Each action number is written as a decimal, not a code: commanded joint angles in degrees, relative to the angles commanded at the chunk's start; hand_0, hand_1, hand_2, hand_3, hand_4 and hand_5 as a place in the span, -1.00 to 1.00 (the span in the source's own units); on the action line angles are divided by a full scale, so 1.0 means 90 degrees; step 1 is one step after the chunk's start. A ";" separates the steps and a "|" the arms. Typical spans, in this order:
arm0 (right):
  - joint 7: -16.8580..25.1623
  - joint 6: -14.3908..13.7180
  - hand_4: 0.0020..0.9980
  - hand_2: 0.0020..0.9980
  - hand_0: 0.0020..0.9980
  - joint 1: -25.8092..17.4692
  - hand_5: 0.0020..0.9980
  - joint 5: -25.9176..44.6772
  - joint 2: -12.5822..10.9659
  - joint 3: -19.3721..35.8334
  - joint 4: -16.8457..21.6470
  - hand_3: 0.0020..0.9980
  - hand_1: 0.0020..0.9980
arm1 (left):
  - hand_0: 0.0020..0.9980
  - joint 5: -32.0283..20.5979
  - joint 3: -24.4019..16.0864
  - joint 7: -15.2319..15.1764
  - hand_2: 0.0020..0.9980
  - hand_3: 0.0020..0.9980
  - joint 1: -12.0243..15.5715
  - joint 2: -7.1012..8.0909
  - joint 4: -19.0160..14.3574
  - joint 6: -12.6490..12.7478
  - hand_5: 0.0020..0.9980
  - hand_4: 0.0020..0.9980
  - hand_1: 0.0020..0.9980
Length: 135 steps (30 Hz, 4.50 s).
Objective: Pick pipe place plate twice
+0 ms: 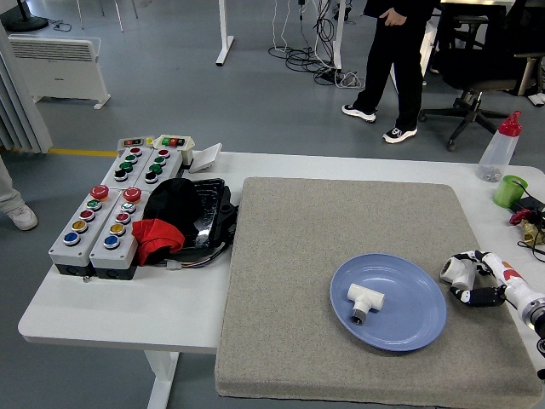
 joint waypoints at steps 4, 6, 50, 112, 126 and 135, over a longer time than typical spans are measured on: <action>-0.0024 -0.0030 0.03 0.16 -0.06 -0.0034 -0.71 0.0034 -0.0026 0.0025 0.0022 0.35 0.10 | 0.27 0.0003 -0.0004 0.0001 0.27 0.41 -0.0001 0.0000 -0.0001 0.0001 1.00 0.26 0.21; -0.0021 -0.0074 -0.05 0.13 -0.11 -0.0069 -0.73 0.0004 -0.0048 0.0087 0.0074 0.28 0.07 | 0.27 0.0001 -0.0004 0.0003 0.27 0.41 -0.0002 0.0000 -0.0002 0.0004 1.00 0.26 0.21; -0.0255 0.0396 0.59 0.93 0.76 -0.0909 -0.38 -0.1623 -0.0928 -0.0553 0.3328 0.80 0.72 | 0.27 0.0149 -0.0112 0.0044 0.27 0.42 0.0060 0.0000 -0.0010 0.0011 1.00 0.26 0.21; 0.1737 -0.1352 0.05 0.67 0.57 -0.3014 0.10 0.5478 0.0796 0.4151 0.3144 0.57 0.50 | 0.26 0.0226 -0.0135 -0.0004 0.27 0.41 -0.0020 0.0000 0.0017 -0.0019 1.00 0.26 0.21; 0.1591 -0.1237 0.01 0.66 0.57 -0.3143 0.18 0.5551 0.0789 0.4121 0.3162 0.57 0.50 | 0.26 0.0326 -0.0201 0.0012 0.27 0.41 0.0068 0.0000 0.0013 -0.0018 1.00 0.26 0.21; 0.1185 -0.0677 -0.01 0.54 0.54 -0.3176 0.22 0.6036 0.0767 0.4300 0.3238 0.52 0.46 | 0.26 0.0339 -0.0219 0.0017 0.27 0.41 0.0075 0.0000 0.0012 -0.0015 1.00 0.26 0.21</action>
